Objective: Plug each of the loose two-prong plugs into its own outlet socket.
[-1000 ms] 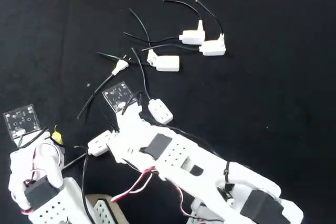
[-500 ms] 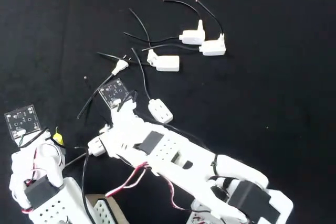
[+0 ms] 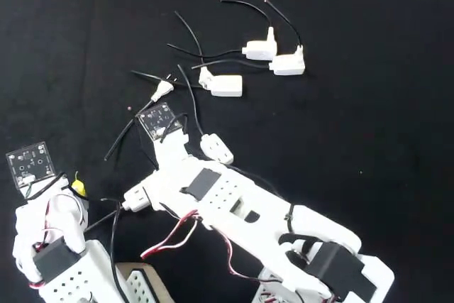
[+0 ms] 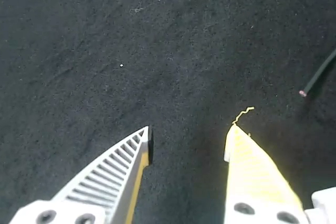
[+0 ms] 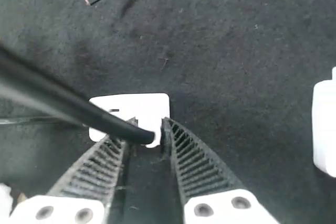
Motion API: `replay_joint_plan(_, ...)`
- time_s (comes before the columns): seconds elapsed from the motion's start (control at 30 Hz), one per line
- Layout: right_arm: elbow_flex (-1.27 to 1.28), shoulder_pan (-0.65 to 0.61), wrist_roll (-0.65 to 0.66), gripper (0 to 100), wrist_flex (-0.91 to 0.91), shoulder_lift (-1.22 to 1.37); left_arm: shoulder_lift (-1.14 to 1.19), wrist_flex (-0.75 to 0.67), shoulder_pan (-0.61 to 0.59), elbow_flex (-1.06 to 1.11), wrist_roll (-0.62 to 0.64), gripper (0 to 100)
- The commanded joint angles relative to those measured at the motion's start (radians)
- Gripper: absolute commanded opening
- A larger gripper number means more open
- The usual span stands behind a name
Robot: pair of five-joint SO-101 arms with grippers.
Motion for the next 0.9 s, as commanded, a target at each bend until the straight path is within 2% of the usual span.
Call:
replay_joint_plan(0.0, -0.021, 0.017, -0.008, 1.1, 0.002, 0.008, -0.002, -0.021, -0.005, -0.004, -0.006, 23)
replay_joint_plan(0.33, 0.047, -0.014, 0.005, 1.1, -0.011, 0.01, -0.002, -0.021, -0.005, -0.002, -0.006, 23)
replay_joint_plan(0.43, 0.085, -0.054, 0.055, 1.1, -0.044, 0.01, -0.002, -0.021, -0.004, -0.002, -0.006, 23)
replay_joint_plan(0.57, 0.087, -0.074, 0.103, 1.1, 0.003, 0.001, -0.003, -0.044, -0.004, 0.018, -0.008, 23)
replay_joint_plan(0.7, 0.064, -0.005, 0.181, 1.1, 0.094, 0.001, -0.003, -0.063, -0.005, 0.033, -0.008, 23)
replay_joint_plan(0.87, 0.061, 0.164, 0.292, 1.1, 0.133, 0.001, -0.003, -0.063, -0.005, 0.035, -0.008, 23)
